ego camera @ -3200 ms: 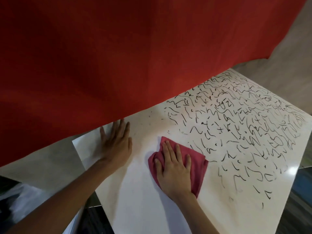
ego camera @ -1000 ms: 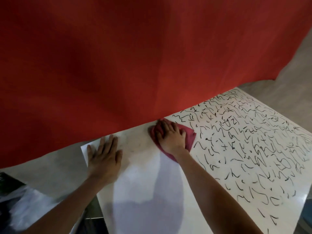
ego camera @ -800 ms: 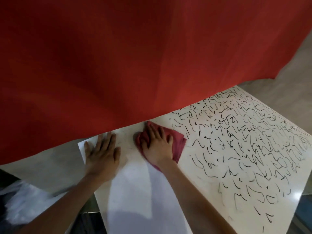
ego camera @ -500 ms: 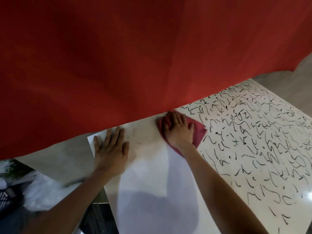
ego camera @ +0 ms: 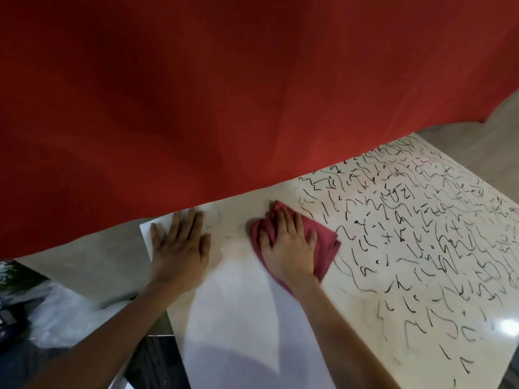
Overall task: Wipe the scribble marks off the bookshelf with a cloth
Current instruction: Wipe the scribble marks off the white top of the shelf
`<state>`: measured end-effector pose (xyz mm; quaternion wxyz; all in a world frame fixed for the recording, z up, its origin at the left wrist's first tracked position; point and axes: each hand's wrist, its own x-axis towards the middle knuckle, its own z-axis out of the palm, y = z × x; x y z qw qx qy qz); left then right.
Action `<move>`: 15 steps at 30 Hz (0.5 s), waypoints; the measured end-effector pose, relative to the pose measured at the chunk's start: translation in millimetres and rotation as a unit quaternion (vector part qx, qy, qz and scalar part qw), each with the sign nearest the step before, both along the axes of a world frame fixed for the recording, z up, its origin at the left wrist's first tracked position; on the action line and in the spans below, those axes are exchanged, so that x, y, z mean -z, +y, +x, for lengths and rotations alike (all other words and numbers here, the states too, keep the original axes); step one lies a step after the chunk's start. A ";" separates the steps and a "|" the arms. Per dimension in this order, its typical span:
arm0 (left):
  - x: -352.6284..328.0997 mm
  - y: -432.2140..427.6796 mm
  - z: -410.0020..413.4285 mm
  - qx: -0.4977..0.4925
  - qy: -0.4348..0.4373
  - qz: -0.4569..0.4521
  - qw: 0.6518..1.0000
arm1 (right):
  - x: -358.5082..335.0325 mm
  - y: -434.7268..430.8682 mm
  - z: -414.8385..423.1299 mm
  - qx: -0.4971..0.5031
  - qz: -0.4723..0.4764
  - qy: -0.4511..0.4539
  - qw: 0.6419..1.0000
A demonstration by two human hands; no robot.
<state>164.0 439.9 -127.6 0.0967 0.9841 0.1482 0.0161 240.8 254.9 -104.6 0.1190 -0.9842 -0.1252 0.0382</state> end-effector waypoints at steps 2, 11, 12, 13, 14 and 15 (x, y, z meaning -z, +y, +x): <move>-1.9 -0.2 -1.5 -0.005 0.021 0.001 1.000 | -4.7 3.3 34.3 0.021 0.004 0.016 1.000; -15.9 2.0 -4.0 -0.028 -0.035 -0.056 0.997 | -6.3 25.7 -31.6 -0.111 -0.007 0.044 0.993; -16.8 -0.1 -6.8 -0.023 -0.096 -0.055 0.994 | -7.7 23.9 -46.4 -0.142 0.023 0.055 0.988; -18.7 -7.9 -8.7 -0.001 -0.157 -0.045 0.987 | -10.8 17.7 -53.7 -0.153 0.084 0.071 0.982; -21.4 -20.0 -10.8 0.029 -0.212 -0.039 0.976 | -13.7 9.4 -53.8 -0.141 0.173 0.079 0.972; -24.3 -35.8 -10.1 0.066 -0.243 -0.047 0.967 | -16.5 -2.0 -49.7 -0.102 0.256 0.064 0.959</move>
